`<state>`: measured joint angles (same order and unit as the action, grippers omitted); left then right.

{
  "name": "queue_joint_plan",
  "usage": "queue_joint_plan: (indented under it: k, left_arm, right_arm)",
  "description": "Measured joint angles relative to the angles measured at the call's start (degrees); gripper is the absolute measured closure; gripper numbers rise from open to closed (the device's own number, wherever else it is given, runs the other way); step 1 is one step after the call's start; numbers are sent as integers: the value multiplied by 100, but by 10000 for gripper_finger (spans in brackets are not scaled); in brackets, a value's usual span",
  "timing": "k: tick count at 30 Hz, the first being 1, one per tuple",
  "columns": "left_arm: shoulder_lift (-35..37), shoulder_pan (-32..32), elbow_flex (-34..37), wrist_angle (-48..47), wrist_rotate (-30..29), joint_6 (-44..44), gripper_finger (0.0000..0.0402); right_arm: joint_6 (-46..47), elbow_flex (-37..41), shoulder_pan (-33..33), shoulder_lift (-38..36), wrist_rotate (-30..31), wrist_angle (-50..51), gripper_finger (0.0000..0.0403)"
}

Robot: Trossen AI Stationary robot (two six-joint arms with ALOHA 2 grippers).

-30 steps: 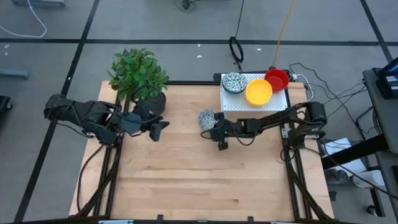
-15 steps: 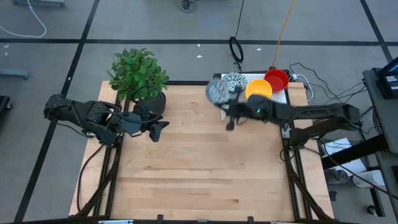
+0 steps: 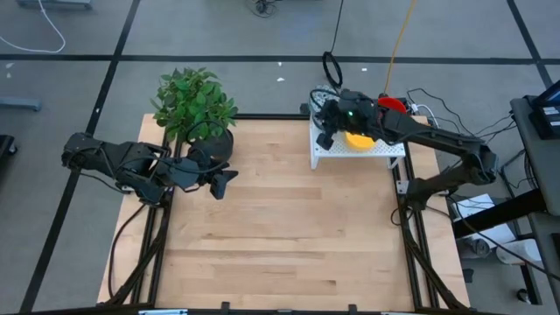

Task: Pick & Place Mini bowls
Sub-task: Stack the blue bowl on the blue bowl on the shelf

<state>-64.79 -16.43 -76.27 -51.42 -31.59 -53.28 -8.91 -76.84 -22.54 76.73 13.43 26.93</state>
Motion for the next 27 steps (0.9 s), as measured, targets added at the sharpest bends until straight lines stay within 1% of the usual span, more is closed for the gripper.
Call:
queue_joint_plan:
  k: [2,7,25,27]
  left_arm:
    - [0,0,0,0,2,0,188]
    - [0,0,0,1,4,30,188]
    - [0,0,0,-7,7,59,188]
    - [0,0,0,-7,7,59,188]
  right_arm:
    - [91,8,-100,81,28,194,402]
    - [78,7,-188,222,327,495,402]
    - [248,9,-173,270,254,1054,400]
    - [250,9,-175,266,152,1061,400]
